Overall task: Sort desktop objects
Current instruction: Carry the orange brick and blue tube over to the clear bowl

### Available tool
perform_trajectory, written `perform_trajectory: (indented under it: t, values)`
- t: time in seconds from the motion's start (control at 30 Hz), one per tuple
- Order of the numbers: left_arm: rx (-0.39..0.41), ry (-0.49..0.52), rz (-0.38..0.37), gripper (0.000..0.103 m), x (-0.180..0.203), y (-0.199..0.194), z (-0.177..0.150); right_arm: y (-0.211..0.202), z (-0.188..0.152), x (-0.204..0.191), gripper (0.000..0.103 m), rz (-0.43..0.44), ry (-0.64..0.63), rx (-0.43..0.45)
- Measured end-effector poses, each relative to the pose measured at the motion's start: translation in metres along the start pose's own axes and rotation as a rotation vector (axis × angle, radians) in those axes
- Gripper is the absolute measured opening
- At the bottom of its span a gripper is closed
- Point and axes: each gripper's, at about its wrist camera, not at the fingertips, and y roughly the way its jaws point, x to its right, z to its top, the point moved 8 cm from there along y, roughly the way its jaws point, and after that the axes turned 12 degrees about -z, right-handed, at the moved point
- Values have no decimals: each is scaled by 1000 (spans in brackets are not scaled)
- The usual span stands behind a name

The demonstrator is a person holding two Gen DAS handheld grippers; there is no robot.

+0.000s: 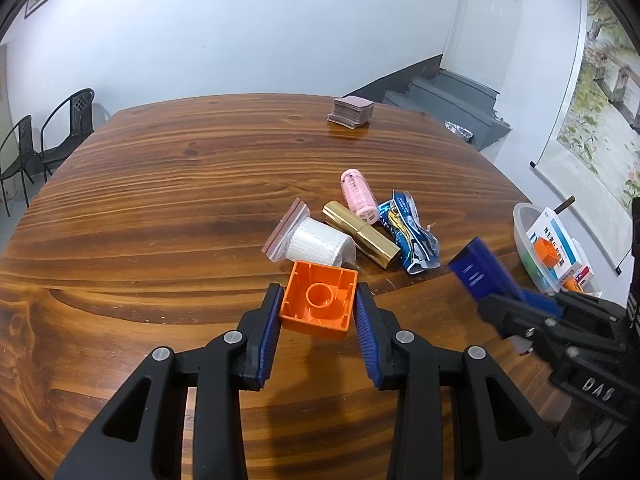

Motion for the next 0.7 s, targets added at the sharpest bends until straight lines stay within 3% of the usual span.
perform_trajectory:
  t: [0.7]
  values:
    - [11,39,-54,39,60,10,-1,-48,8,69,26,-56,148,109]
